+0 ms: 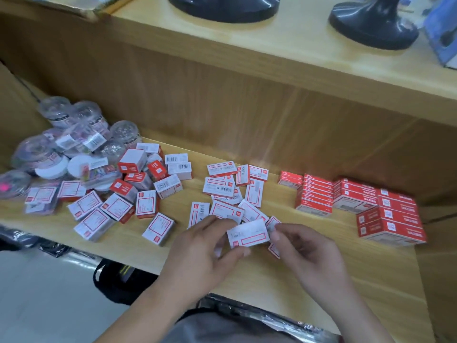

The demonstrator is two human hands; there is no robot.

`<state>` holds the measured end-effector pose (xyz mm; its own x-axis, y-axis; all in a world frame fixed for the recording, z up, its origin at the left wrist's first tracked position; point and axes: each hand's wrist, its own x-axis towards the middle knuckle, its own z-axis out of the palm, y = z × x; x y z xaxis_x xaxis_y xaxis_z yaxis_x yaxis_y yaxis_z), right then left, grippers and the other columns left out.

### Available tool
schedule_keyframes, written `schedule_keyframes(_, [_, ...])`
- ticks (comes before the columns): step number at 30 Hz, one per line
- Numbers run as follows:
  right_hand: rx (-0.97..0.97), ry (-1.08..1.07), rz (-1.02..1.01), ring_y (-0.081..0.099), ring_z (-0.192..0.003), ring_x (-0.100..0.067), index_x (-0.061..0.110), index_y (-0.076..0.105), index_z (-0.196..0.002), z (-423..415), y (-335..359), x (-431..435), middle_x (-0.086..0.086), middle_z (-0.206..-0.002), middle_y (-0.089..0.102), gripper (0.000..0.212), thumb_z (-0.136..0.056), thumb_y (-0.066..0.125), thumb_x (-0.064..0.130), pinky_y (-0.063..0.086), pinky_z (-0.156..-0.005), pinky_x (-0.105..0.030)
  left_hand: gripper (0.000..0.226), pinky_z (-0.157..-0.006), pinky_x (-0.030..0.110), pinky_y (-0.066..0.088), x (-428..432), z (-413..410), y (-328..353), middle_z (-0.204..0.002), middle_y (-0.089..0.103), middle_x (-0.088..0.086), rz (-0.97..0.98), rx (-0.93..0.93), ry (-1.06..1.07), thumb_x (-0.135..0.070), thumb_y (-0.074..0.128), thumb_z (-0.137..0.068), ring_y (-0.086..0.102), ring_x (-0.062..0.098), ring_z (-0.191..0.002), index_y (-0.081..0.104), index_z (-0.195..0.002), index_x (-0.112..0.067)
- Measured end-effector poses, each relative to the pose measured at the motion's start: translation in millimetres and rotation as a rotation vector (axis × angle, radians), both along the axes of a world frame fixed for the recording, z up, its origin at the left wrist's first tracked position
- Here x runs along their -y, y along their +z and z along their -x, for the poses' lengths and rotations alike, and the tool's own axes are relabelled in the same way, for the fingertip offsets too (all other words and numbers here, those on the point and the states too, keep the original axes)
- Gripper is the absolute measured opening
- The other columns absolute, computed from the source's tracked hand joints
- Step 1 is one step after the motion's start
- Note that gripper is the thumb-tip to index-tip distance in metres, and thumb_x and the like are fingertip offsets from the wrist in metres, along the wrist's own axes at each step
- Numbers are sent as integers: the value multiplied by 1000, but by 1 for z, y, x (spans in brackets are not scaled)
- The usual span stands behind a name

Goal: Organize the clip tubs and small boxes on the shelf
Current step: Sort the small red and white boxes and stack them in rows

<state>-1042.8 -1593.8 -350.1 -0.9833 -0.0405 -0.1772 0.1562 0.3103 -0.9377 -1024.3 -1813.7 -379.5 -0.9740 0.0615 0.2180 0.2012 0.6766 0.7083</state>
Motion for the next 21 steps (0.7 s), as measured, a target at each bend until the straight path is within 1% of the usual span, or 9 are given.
schedule_keyframes(2, [89,99,142,66,-72,-13,23,78,-95,3,13,12,-4,-87,78,17,-80,75,29,54,-69,-29,42,-64,29,54,-7,1,4,-94,64,-16,-68,-2,17,-56,77,-77,60,3,-73,67,-112,-35])
schedule_keyframes(4, [133,77,211,65,-65,-17,13,75,-98,6,18,17,-11,-84,77,13,-85,75,13,53,-60,-24,41,-64,30,56,-12,2,8,-97,63,-17,-126,9,-1,-53,78,-78,62,7,-77,65,-113,-35])
schedule_keyframes(6, [132,-7,234,65,-63,-22,4,68,-99,8,18,16,-15,-82,75,11,-89,70,0,53,-57,-28,39,-74,29,56,-6,6,12,-105,64,-19,-117,-3,-26,-53,76,-82,64,5,-90,67,-114,-34])
schedule_keyframes(7, [126,-42,241,66,-65,-24,1,65,-99,8,19,14,-17,-83,75,11,-89,68,-2,54,-59,-33,39,-80,28,55,0,10,11,-110,65,-19,-63,-31,-15,-54,74,-84,64,5,-99,66,-117,-34])
schedule_keyframes(10, [130,-103,276,70,-73,-31,-3,62,-101,6,23,9,-19,-87,75,11,-91,66,-3,54,-74,-52,53,-85,39,53,26,31,0,-118,64,-6,272,-47,76,-58,62,-85,61,24,-106,62,-125,-24])
schedule_keyframes(12, [157,-121,294,70,-75,-32,-3,62,-102,4,24,7,-19,-89,76,12,-91,66,-1,53,-76,-52,61,-85,44,52,33,39,-12,-115,65,0,396,8,94,-60,62,-81,59,30,-101,63,-125,-19])
schedule_keyframes(16, [174,-164,305,68,-77,-32,-3,63,-103,2,23,9,-18,-92,76,16,-88,68,0,55,-75,-46,58,-82,43,55,25,42,-20,-114,69,1,334,9,81,-42,82,-77,60,32,-97,64,-126,-17])
schedule_keyframes(19, [130,-172,279,68,-78,-33,0,63,-99,1,21,9,-20,-90,75,14,-87,69,-2,54,-74,-48,56,-83,43,54,20,45,-20,-116,70,1,239,31,99,-38,82,-77,61,32,-98,65,-127,-18])
schedule_keyframes(21, [105,-170,253,68,-74,-33,3,64,-98,1,20,9,-19,-86,76,13,-87,70,-1,55,-70,-46,58,-80,43,55,17,48,-21,-114,70,2,262,24,106,-42,81,-78,61,31,-97,64,-128,-18])
